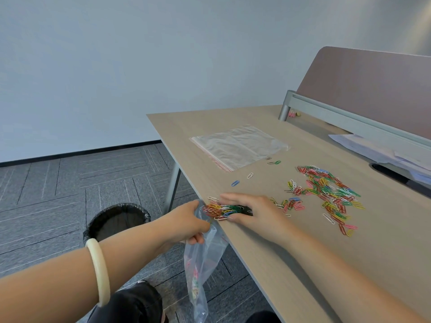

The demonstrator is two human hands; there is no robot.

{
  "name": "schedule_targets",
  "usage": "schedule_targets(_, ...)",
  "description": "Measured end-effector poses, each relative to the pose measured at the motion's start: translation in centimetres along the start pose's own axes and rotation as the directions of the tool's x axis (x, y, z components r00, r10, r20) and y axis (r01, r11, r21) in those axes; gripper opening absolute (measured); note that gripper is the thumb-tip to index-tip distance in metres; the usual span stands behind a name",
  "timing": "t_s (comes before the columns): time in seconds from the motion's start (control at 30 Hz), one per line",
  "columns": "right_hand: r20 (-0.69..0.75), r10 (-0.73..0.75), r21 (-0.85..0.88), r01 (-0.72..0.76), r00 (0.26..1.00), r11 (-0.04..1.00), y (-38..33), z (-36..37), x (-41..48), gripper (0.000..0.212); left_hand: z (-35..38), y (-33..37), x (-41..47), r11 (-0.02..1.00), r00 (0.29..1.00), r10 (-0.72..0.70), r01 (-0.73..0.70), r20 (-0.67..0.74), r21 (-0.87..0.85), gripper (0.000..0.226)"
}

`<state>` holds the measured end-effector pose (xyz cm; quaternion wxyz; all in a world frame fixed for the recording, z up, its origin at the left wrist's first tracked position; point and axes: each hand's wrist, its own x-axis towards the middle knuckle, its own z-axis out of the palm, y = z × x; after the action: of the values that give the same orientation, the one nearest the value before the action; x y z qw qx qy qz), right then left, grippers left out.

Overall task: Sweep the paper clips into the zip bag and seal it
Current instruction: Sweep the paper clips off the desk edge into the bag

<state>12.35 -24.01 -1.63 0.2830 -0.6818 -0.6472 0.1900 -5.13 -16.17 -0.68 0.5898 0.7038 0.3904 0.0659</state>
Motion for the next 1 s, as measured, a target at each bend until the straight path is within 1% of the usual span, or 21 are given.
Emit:
schedule_targets(0.07,-0.005,-0.024,0.037,0.024,1.0,0.999,-0.5,0.4,0.3,0.049,0.0,0.1,0.1,1.0,1.0,-0.003,0.002,-0.004,-0.01,0.036)
schedule_targets(0.17,0.013,-0.059,0.064,0.058,0.998,0.996,-1.4,1.1,0.7,0.048,0.0,-0.1,0.3,1.0,1.0,-0.013,0.013,-0.012,-0.008,0.038)
schedule_targets(0.2,0.022,-0.068,0.064,0.067,0.997,0.996,-1.5,1.3,0.7,0.048,-0.1,-0.2,0.4,1.0,1.0,-0.014,0.014,-0.016,0.001,0.043)
schedule_targets(0.27,0.014,-0.082,0.063,0.081,0.997,0.995,-1.7,1.1,0.7,0.05,-0.2,-0.4,0.5,1.0,0.999,-0.021,0.021,-0.026,0.018,0.06)
schedule_targets(0.37,-0.023,-0.039,0.064,0.04,0.999,0.997,-1.0,-0.3,0.6,0.057,-0.3,-0.6,0.6,1.0,0.999,-0.014,0.015,-0.035,0.025,0.064)
schedule_targets(0.47,0.055,-0.001,0.009,0.0,0.998,1.0,-0.2,-0.8,0.0,0.07,-0.3,-0.7,0.6,1.0,0.999,-0.014,0.015,-0.045,0.026,0.069)
schedule_targets(0.53,0.11,-0.001,-0.01,0.002,0.994,1.0,-0.3,-0.2,0.0,0.07,-0.1,-0.5,0.4,1.0,0.999,-0.008,0.009,-0.038,0.026,0.063)
schedule_targets(0.67,0.106,-0.042,-0.053,0.048,0.993,0.997,-1.2,1.0,1.0,0.059,-0.1,-0.3,0.4,1.0,1.0,-0.006,0.006,-0.016,0.005,0.043)
schedule_targets(0.73,0.105,-0.065,-0.045,0.07,0.992,0.997,-1.6,1.4,1.4,0.054,-0.3,-0.4,0.6,1.0,1.0,-0.013,0.013,-0.012,0.006,0.039)
schedule_targets(0.77,0.093,-0.075,-0.015,0.077,0.993,0.997,-1.7,1.6,1.4,0.052,-0.3,-0.4,0.7,1.0,1.0,-0.014,0.014,-0.014,0.009,0.042)
schedule_targets(0.9,0.057,-0.079,0.101,0.073,0.995,0.992,-2.2,2.1,1.0,0.055,-0.4,-0.7,0.8,0.999,0.999,-0.027,0.028,-0.025,0.019,0.068)
schedule_targets(0.97,0.054,-0.08,0.13,0.072,0.995,0.989,-2.4,1.6,0.7,0.055,-0.2,-0.5,0.6,0.999,0.999,-0.024,0.025,-0.025,0.024,0.07)
schedule_targets(1.0,0.037,-0.081,0.111,0.077,0.996,0.991,-2.3,0.9,0.5,0.055,-0.2,-0.5,0.5,0.999,0.999,-0.02,0.021,-0.028,0.028,0.069)
